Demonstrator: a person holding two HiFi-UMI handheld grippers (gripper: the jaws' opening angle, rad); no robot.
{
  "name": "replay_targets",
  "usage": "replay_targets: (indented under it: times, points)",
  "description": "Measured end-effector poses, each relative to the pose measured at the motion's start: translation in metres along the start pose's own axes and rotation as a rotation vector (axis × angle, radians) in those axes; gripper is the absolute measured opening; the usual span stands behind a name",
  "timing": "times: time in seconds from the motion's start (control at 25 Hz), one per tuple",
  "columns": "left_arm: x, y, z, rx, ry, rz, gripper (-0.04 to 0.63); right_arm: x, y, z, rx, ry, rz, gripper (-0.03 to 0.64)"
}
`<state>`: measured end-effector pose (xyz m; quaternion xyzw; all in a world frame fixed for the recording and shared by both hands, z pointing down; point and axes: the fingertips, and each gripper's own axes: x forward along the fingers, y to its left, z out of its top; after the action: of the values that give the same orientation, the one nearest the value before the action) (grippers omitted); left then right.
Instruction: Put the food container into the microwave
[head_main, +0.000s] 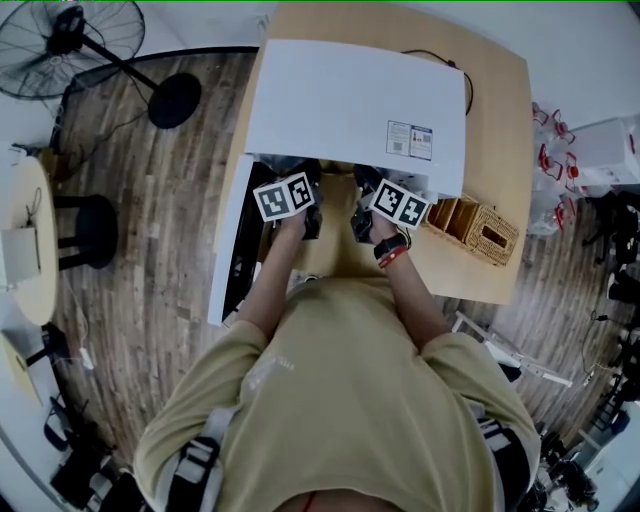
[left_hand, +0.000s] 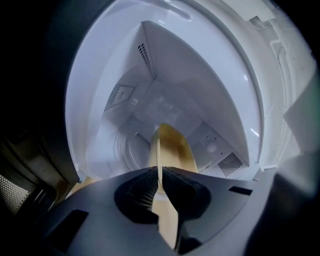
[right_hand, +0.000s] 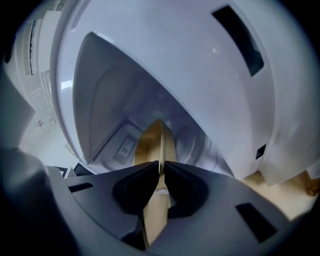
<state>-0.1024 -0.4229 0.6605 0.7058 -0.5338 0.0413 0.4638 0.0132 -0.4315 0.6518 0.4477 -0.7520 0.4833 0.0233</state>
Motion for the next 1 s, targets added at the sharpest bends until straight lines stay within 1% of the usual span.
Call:
replay_targets:
  times: [0.16,0.52,0.64,0.72,0.76,0.88,1.0]
  points:
    - [0.007,0.001,0.001,0.012,0.005,-0.004,0.037,0.005,-0.004,0.001,-0.007,-0.002,-0.014,0.044]
    - [0.015,0.002,0.004,0.042,-0.012,-0.018,0.037,0.014,-0.007,0.004,-0.067,-0.026,-0.036,0.049]
    - [0.015,0.0,0.006,0.069,-0.019,-0.026,0.038,0.015,-0.006,0.003,-0.095,-0.021,-0.038,0.055]
    - [0.015,-0.003,0.009,0.097,-0.029,-0.029,0.041,0.015,-0.005,0.002,-0.104,-0.012,-0.034,0.093]
    - [0.014,-0.004,0.01,0.119,-0.032,-0.022,0.043,0.016,-0.003,0.002,-0.106,-0.01,-0.033,0.11]
    - [0.01,-0.004,0.009,0.183,-0.031,0.01,0.048,0.015,0.001,0.0,-0.122,-0.013,-0.035,0.129]
    - [0.003,-0.005,0.009,0.196,-0.049,0.022,0.049,0.011,0.005,-0.001,-0.131,-0.021,-0.031,0.14]
